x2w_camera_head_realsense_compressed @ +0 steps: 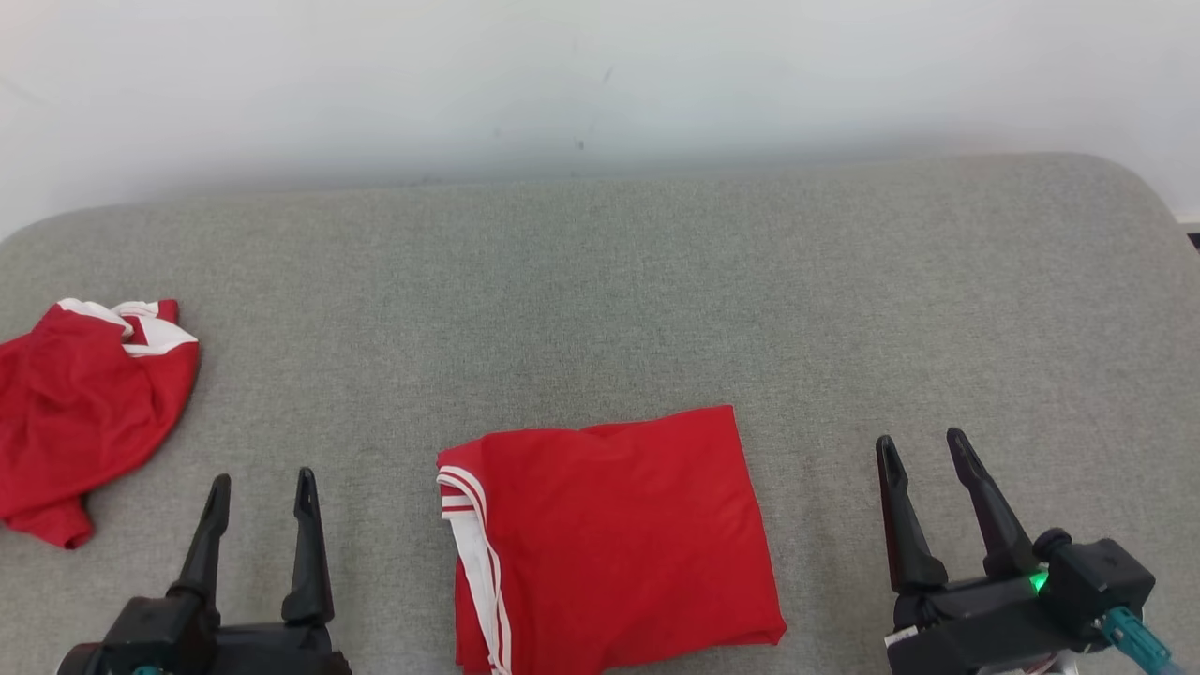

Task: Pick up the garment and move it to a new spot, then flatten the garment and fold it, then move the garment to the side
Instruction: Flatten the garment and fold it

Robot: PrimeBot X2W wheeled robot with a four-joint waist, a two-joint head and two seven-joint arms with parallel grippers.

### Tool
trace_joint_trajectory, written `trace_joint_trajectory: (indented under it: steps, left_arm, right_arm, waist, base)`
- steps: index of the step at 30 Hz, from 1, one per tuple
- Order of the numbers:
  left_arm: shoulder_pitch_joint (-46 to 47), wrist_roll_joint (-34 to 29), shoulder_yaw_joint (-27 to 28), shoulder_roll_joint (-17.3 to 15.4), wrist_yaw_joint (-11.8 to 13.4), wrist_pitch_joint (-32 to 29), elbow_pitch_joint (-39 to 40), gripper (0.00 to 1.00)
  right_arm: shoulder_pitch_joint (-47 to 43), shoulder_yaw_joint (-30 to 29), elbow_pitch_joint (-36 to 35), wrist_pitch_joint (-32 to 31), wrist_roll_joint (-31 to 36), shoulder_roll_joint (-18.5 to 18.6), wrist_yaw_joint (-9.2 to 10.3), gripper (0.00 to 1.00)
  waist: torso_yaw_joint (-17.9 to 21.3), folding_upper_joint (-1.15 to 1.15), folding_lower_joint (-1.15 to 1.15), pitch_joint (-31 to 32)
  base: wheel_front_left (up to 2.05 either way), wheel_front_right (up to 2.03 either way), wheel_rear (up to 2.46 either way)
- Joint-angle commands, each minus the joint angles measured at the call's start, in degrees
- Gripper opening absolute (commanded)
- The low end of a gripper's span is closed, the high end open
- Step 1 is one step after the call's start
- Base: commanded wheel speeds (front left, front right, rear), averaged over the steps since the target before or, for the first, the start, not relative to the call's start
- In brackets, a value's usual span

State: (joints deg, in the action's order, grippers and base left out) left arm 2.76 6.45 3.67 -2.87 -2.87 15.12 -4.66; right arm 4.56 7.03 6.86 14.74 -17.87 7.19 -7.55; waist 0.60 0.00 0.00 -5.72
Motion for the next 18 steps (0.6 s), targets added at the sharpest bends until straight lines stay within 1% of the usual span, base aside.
trace_joint_trajectory:
  steps: [1,12,18]
  left_arm:
    - [-0.8,-0.5,0.0,0.0,0.0,0.0,0.1,1.0]
    - [-5.4,-0.5,0.7,-0.2,-1.6,0.0,0.2,1.0]
    - [-6.9,-0.8,0.7,-0.1,-1.4,0.0,0.7,1.0]
  right_arm:
    - [-1.0,-0.3,-0.4,0.4,0.7,-0.3,0.13,1.0]
    - [-5.3,-1.4,-1.4,0.1,2.1,0.4,0.13,1.0]
    - [-6.6,-1.9,-1.8,-0.4,2.6,0.2,0.13,1.0]
  waist:
    - [0.1,0.0,0.0,0.7]
    - [-0.4,0.0,0.0,3.2]
    - [-0.9,0.0,0.0,3.8]
  base:
    - [0.0,0.0,0.0]
    - [0.0,0.0,0.0]
    - [0.0,0.0,0.0]
